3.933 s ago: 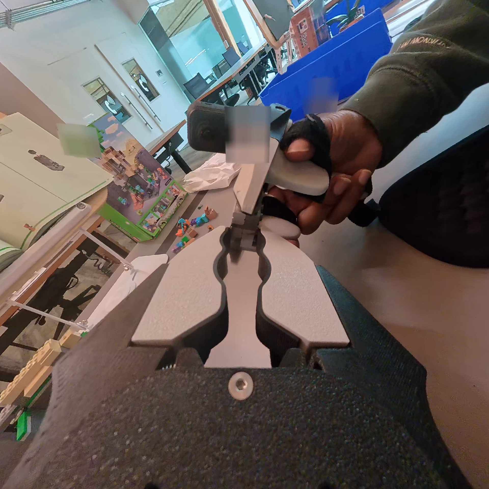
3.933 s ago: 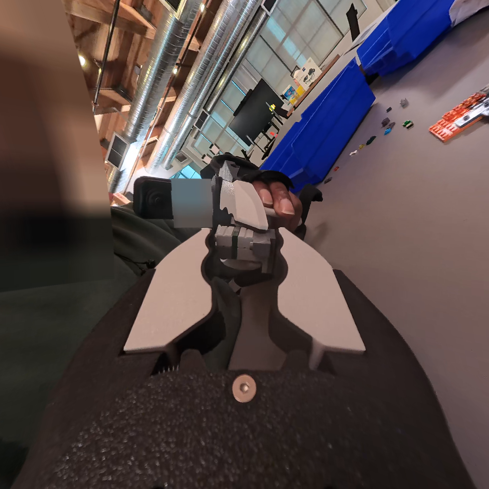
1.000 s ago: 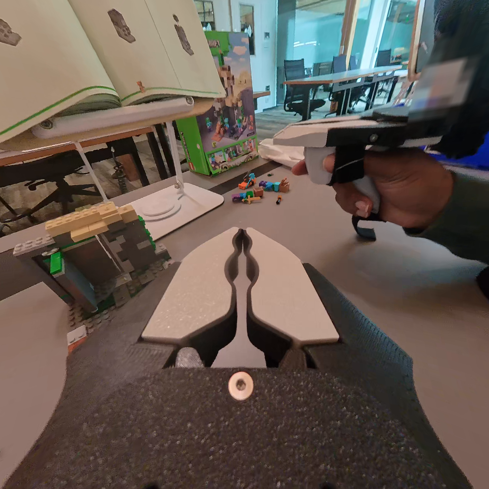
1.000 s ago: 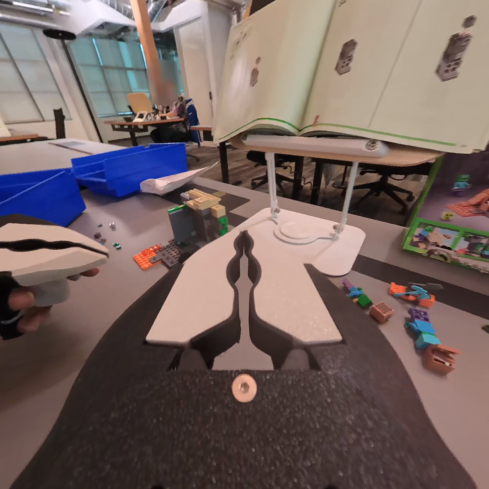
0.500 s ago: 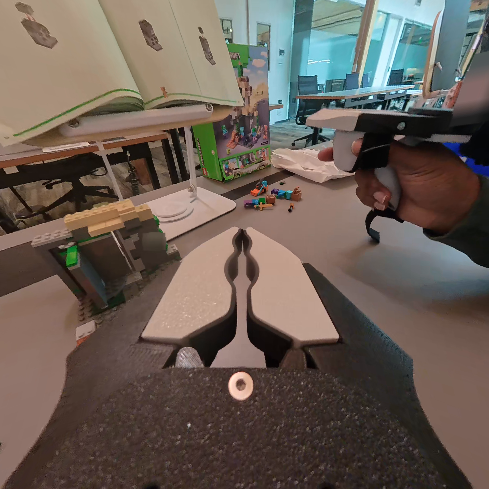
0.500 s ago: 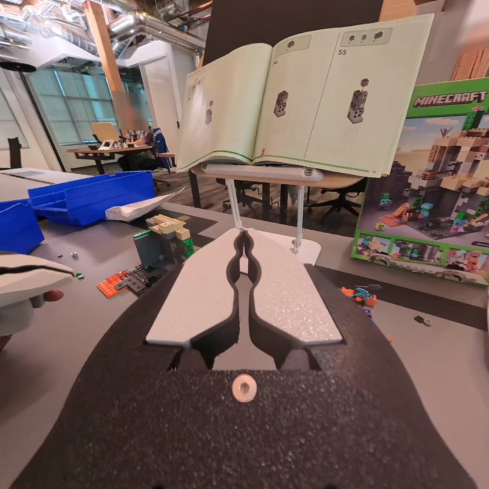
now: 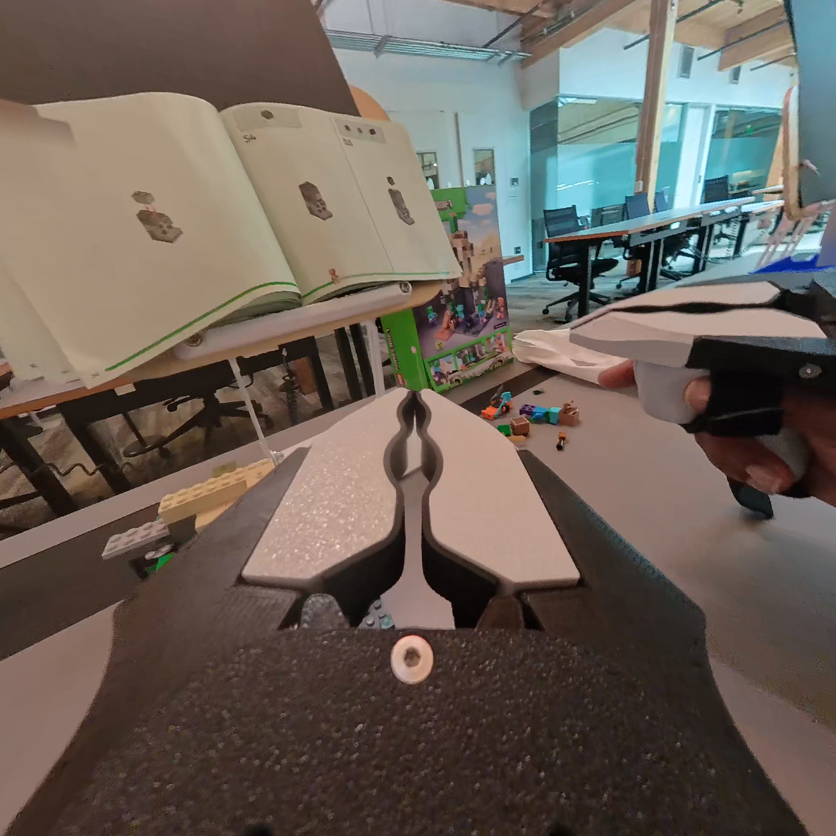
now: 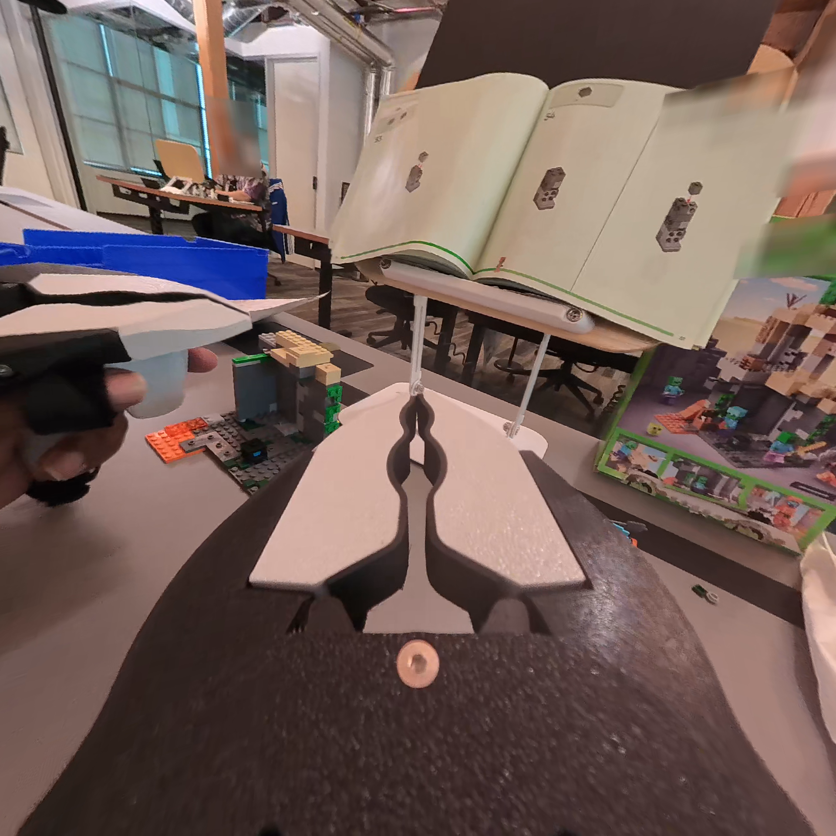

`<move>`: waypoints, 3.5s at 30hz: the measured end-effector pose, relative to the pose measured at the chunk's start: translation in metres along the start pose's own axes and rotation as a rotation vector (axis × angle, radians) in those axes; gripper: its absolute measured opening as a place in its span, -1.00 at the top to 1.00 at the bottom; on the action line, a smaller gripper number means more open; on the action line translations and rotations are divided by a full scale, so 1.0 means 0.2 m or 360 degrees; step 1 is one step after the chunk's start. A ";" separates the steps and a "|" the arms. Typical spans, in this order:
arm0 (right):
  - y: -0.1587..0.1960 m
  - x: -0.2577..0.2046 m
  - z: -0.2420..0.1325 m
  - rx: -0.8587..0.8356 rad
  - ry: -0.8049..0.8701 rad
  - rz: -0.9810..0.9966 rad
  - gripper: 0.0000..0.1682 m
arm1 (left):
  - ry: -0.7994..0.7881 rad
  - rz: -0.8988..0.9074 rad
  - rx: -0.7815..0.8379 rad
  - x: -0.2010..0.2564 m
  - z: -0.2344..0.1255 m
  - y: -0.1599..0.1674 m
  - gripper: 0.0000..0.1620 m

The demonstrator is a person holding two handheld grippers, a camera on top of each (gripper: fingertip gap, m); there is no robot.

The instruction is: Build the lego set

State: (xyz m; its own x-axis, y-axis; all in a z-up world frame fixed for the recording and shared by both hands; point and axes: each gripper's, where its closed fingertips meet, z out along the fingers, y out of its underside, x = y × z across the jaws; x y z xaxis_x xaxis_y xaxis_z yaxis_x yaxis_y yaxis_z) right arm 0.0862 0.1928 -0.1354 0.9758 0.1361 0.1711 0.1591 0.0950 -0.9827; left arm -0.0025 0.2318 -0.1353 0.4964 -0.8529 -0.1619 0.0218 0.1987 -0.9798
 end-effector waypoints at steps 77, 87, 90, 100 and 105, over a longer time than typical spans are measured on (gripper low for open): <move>-0.05 0.17 0.14 0.0020 0.0137 0.0019 0.99 | -0.0028 -0.0078 -0.0183 -0.08 -0.10 0.13 1.00; -0.09 0.11 0.14 -0.0006 0.0077 0.0008 0.96 | -0.0040 0.0009 -0.0140 -0.07 -0.11 0.08 1.00; -0.13 0.10 0.12 -0.0007 0.0059 -0.0002 0.96 | -0.0045 0.0002 -0.0113 -0.07 -0.13 0.02 1.00; 0.01 0.02 -0.05 -0.0151 -0.0079 0.0117 0.96 | -0.0183 0.0050 -0.0164 -0.35 -0.52 -0.45 0.87; 0.06 0.02 -0.13 -0.0181 -0.0123 0.0161 0.98 | -0.0462 0.0252 -0.0698 -0.88 -1.02 -0.38 0.78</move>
State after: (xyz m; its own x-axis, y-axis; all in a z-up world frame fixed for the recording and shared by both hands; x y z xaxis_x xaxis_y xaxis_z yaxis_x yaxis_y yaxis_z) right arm 0.0963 0.1685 -0.1485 0.9739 0.2154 0.0717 0.0810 -0.0345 -0.9961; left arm -0.2677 0.2683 -0.0567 0.6846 -0.6483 -0.3332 -0.4057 0.0408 -0.9131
